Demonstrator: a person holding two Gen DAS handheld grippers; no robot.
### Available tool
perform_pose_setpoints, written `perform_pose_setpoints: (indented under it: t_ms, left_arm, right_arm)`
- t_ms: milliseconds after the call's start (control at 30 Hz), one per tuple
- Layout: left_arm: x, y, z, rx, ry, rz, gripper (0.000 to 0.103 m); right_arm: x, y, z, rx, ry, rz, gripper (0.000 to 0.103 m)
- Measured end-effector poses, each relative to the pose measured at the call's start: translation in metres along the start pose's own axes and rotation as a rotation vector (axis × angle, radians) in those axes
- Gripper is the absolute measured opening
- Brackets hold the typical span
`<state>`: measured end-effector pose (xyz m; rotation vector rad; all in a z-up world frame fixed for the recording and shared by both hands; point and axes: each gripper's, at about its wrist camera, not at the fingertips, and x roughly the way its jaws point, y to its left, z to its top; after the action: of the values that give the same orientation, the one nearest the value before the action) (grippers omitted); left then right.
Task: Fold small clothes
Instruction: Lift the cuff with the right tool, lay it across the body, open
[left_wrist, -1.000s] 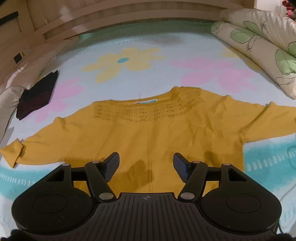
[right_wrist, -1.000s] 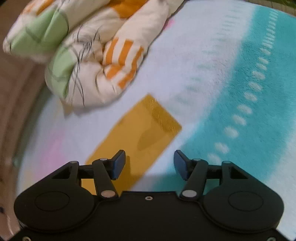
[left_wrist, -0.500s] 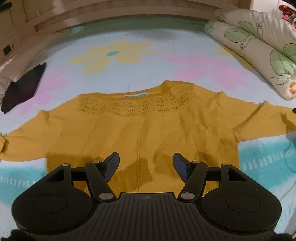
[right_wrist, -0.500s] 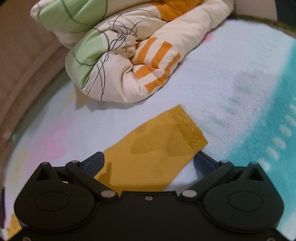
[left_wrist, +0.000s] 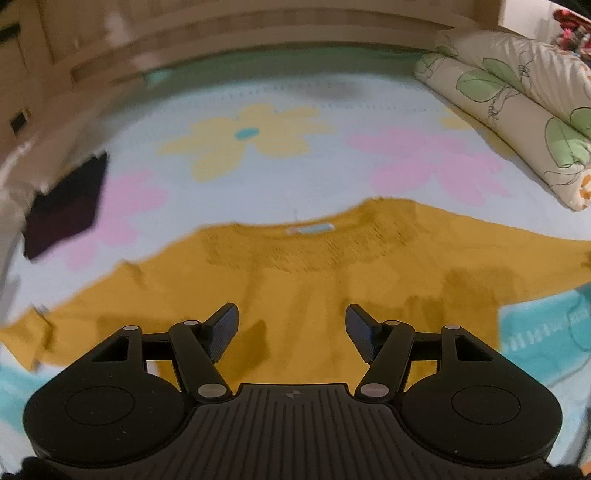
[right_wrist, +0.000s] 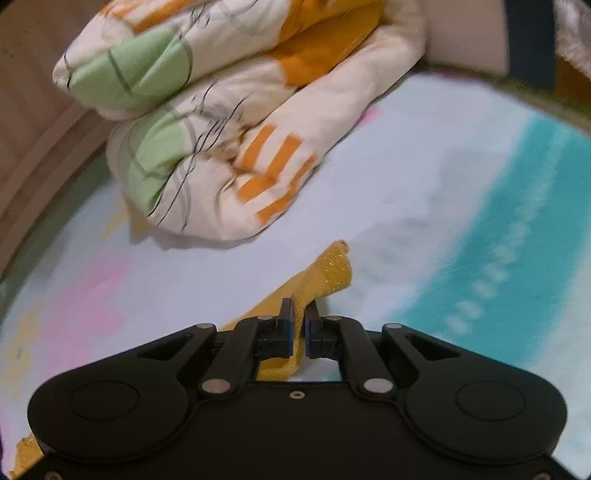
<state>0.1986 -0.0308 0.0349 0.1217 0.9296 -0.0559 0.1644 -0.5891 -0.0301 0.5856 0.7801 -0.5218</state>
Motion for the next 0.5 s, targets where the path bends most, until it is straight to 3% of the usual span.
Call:
perform_pose_setpoints:
  t_ms: [133,233,333,500]
  left_arm:
    - [0.001,0.015,0.006,-0.001,0.005,-0.013,0.063]
    - [0.003,0.035,0.002,-0.064,0.025,-0.034,0.063]
    - [0.001,0.057,-0.001,-0.105,0.031,-0.045,0.063]
    - [-0.007,0.101,0.0,-0.188,0.002,-0.017,0.063]
  right_arm:
    - [-0.023,0.005,0.007,0.011,-0.004,-0.048,0.012]
    - [-0.041,0.038,0.009,-0.029,-0.026,-0.027,0.012]
    - [-0.059,0.091,0.009,-0.122,-0.04,0.017,0.012]
    - [-0.088,0.207,-0.015,-0.288,-0.051,0.197,0.012]
